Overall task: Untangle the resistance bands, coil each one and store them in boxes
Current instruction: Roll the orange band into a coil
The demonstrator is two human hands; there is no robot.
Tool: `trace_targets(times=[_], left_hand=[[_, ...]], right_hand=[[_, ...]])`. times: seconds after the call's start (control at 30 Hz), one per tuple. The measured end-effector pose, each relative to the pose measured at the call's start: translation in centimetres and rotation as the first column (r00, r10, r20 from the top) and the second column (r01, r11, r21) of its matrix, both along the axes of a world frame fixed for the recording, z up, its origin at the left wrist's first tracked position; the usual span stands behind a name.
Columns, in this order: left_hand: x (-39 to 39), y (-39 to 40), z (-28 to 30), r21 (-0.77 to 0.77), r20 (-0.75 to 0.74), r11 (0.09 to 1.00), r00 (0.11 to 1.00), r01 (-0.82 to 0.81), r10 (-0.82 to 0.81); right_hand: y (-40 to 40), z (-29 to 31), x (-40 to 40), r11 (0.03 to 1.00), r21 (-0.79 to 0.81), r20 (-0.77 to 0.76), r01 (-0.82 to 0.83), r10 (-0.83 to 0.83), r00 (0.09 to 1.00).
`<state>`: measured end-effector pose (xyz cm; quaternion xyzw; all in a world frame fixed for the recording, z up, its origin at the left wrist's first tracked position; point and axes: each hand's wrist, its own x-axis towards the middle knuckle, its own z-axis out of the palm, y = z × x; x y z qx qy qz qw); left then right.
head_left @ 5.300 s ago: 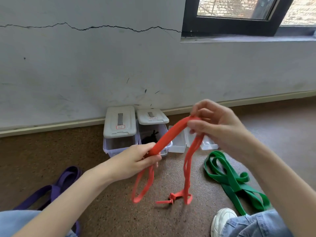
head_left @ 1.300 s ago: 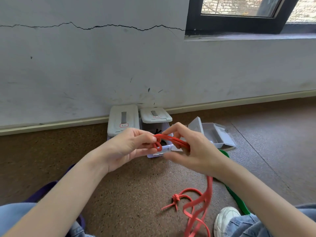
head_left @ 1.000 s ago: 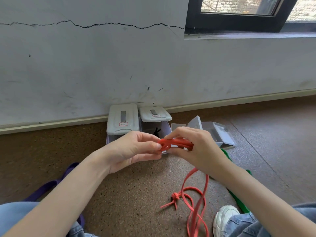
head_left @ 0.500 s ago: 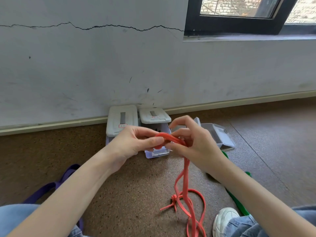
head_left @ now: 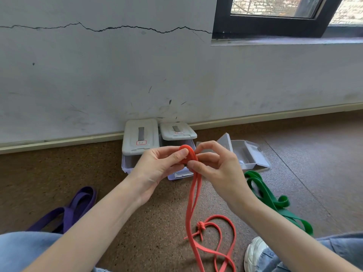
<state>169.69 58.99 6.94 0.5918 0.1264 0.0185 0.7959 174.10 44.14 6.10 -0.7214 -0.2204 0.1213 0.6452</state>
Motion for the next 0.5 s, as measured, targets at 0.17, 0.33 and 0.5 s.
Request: trace_targets(times=[0.17,0.33,0.5], left_hand=[[-0.1,0.6,0.1,0.385,0.006,0.919,0.995,0.089,-0.099],[0.1,0.3,-0.2,0.851,-0.012,0.515,0.983,0.106,-0.183],[-0.1,1.6,1.2,0.519,0.028,0.849,0.991,0.097,-0.131]], right_hand=[[-0.6,0.5,0.5,0.994,-0.106,0.061,0.005,0.002,0.998],[-0.9,0.4,0.7,0.817,-0.566,0.553,0.109,0.279,0.785],[-1.3,1.7,1.7,0.973,-0.210,0.158,-0.099,0.134,0.978]])
